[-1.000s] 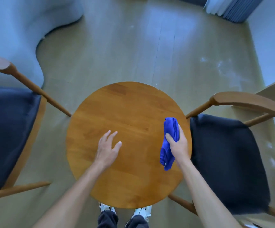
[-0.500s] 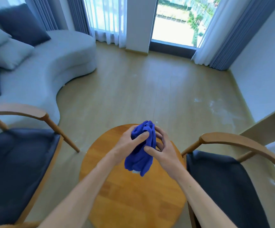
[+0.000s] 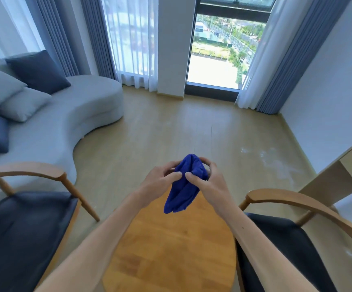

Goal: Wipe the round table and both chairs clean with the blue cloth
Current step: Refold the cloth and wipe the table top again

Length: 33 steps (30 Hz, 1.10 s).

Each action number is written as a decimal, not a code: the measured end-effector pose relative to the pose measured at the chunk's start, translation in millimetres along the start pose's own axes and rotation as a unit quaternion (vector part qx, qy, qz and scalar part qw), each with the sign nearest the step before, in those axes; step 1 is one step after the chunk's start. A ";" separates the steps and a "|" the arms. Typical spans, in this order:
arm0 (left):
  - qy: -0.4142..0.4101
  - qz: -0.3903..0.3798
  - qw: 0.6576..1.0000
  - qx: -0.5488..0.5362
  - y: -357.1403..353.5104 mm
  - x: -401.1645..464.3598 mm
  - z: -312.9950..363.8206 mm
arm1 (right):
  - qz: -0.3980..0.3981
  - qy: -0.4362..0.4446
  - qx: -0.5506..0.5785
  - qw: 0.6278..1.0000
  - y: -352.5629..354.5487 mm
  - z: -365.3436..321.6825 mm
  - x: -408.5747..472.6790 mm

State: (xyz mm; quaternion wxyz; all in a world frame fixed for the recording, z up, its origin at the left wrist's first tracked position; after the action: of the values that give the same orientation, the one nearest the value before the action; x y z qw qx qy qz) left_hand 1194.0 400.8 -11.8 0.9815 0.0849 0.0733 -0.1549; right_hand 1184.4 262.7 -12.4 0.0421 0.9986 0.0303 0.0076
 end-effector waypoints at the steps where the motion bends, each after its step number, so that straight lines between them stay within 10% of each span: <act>1: -0.007 0.012 1.000 0.010 4.7 0.5 3.6 | 0.004 -0.003 0.000 1.000 6.2 -2.2 1.2; 14: -0.013 -0.003 0.978 0.207 22.3 -5.5 18.5 | -0.091 -0.038 0.073 0.992 32.2 -15.8 2.6; 21: -0.029 -0.061 0.944 0.322 19.5 -7.0 39.0 | -0.188 0.084 -0.387 0.899 36.6 -39.1 11.9; 33: 0.025 -0.024 0.899 0.437 0.8 -16.3 -108.5 | -0.222 0.040 -0.508 0.831 4.4 91.4 -19.0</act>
State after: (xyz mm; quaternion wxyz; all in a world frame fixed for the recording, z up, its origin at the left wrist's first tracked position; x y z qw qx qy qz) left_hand 1166.1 426.8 -114.7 0.8397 0.5072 0.0249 -0.1924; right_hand 1167.4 249.5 -103.4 0.5432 0.8016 0.2443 0.0519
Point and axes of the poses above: each hand's wrist, its own x-axis towards the middle knuckle, its own y-axis out of the back of the hand, z = x × y, the point moved 10 cm from there along x, towards the middle knuckle, and after that the axes turned 7 degrees about y, right-handed, at the moved point
